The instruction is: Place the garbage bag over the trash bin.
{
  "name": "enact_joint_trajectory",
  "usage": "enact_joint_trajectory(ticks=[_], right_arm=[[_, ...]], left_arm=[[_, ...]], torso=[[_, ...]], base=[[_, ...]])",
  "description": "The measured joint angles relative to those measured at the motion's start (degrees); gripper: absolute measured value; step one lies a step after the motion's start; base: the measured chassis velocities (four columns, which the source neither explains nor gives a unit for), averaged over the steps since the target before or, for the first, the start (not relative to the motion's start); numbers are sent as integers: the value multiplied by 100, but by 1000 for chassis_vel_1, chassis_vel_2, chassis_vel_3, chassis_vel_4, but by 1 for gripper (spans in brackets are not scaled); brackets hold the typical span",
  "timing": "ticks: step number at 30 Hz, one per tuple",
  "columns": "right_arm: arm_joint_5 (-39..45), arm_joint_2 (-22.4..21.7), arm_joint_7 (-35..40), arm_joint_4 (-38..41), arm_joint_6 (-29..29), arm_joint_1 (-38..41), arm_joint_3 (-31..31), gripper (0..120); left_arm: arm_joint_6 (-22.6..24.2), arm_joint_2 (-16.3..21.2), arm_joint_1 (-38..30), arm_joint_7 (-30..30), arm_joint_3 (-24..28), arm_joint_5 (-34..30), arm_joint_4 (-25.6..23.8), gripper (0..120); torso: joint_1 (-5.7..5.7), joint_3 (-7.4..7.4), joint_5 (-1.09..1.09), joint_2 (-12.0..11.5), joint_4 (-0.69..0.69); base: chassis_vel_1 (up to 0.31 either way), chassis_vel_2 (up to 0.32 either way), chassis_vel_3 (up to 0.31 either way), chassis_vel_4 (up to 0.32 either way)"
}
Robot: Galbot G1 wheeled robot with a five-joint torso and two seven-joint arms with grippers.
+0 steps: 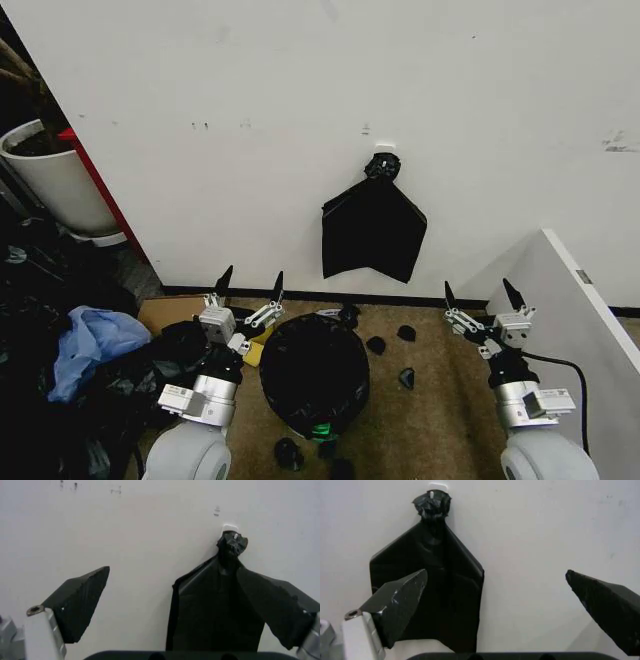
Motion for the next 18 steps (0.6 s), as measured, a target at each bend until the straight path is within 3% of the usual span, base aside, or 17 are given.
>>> enact_joint_trajectory(ticks=[18], right_arm=[[-12,18,-59,-181,35,176,-139,100]], left_arm=[[61,66,-97,18,6,-140,73,100]], torso=[[0,0,0,0,0]], base=[[0,0,0,0]])
